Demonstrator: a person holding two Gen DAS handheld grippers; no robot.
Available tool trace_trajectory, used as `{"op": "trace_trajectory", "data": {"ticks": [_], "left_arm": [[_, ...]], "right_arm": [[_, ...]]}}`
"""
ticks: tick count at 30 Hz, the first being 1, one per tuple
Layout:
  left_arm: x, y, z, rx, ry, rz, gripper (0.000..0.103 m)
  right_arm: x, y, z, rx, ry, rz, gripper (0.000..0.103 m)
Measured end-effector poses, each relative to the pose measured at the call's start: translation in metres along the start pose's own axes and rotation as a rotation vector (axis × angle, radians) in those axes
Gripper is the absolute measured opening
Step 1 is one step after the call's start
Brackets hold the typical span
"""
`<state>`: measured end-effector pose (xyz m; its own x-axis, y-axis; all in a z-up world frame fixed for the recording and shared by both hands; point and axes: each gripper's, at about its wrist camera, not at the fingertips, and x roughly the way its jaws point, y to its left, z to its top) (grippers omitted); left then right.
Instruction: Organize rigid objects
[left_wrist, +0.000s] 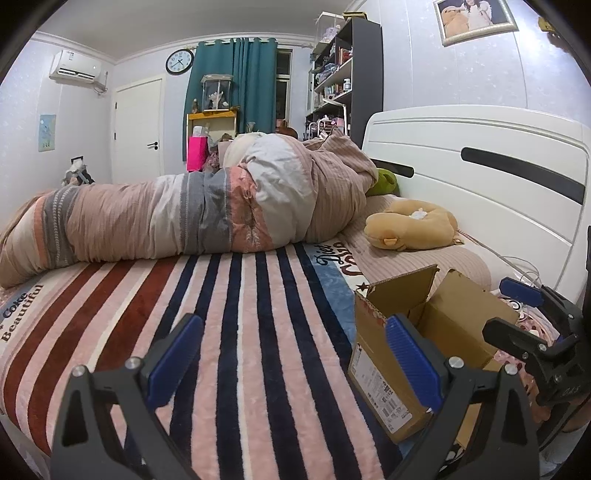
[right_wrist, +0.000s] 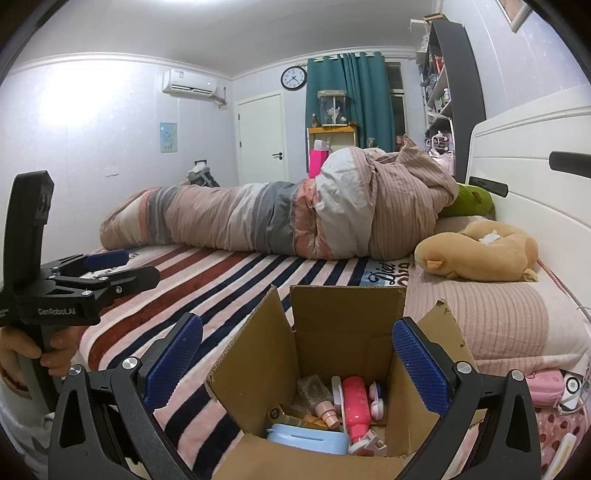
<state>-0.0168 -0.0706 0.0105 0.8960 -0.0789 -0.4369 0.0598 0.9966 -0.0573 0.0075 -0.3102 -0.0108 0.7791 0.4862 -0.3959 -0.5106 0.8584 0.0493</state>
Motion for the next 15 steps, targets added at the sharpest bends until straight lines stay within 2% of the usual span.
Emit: {"op": "trace_trajectory", "data": {"ticks": [15], "left_arm": [[-0.0006, -0.0001, 0.0012, 0.003, -0.002, 0.01, 0.099]], "right_arm": [[0.0012, 0.0015, 0.0008, 0.003, -0.002, 0.006, 0.103]]}}
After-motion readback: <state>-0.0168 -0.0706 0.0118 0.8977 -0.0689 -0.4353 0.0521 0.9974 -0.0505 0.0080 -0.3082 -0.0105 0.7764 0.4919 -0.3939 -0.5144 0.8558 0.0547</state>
